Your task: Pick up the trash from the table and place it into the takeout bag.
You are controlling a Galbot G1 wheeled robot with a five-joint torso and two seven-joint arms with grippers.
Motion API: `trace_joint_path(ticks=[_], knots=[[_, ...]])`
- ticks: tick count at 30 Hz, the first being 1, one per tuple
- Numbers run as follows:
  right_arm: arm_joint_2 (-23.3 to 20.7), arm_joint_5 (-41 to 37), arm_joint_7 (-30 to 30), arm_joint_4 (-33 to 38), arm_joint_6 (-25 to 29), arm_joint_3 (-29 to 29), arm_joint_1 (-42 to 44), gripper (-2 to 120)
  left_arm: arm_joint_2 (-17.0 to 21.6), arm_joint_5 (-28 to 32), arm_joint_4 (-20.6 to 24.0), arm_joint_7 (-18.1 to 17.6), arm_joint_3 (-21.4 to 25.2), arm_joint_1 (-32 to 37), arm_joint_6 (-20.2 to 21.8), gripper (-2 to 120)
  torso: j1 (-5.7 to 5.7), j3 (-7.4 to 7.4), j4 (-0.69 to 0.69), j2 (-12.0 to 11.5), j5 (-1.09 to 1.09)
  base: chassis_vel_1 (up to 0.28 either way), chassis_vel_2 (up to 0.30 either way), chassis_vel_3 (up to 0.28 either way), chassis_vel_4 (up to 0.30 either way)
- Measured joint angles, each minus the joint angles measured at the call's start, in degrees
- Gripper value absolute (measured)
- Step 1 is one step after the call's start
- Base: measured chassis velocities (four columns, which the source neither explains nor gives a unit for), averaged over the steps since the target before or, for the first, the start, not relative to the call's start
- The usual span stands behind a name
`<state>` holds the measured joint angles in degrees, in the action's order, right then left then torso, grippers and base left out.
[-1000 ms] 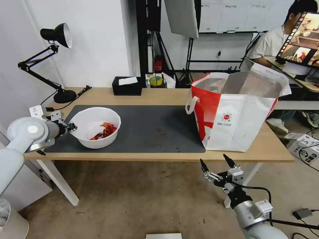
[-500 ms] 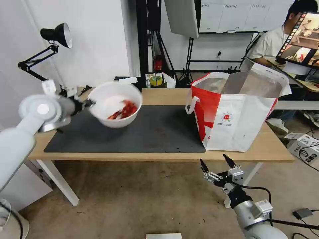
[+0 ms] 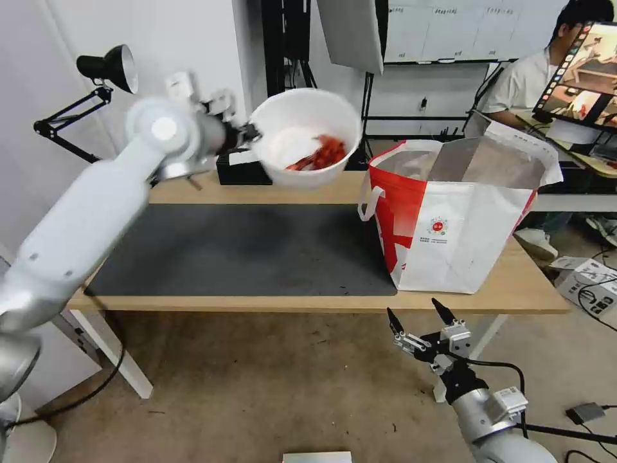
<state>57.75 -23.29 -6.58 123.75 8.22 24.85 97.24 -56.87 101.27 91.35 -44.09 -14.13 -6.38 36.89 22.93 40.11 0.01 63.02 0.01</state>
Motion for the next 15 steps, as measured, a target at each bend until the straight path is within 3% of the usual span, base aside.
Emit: trace_joint_path(ticks=[15], knots=[[0.00, 0.00, 0.00, 0.00, 0.00, 0.00, 0.00, 100, -11.95, -0.43, -5.38, -1.91, -5.58, -5.96, -4.88, 0, -0.01, 0.00, 0.00, 0.01, -0.01, 0.000, 0.000, 0.000, 0.000]])
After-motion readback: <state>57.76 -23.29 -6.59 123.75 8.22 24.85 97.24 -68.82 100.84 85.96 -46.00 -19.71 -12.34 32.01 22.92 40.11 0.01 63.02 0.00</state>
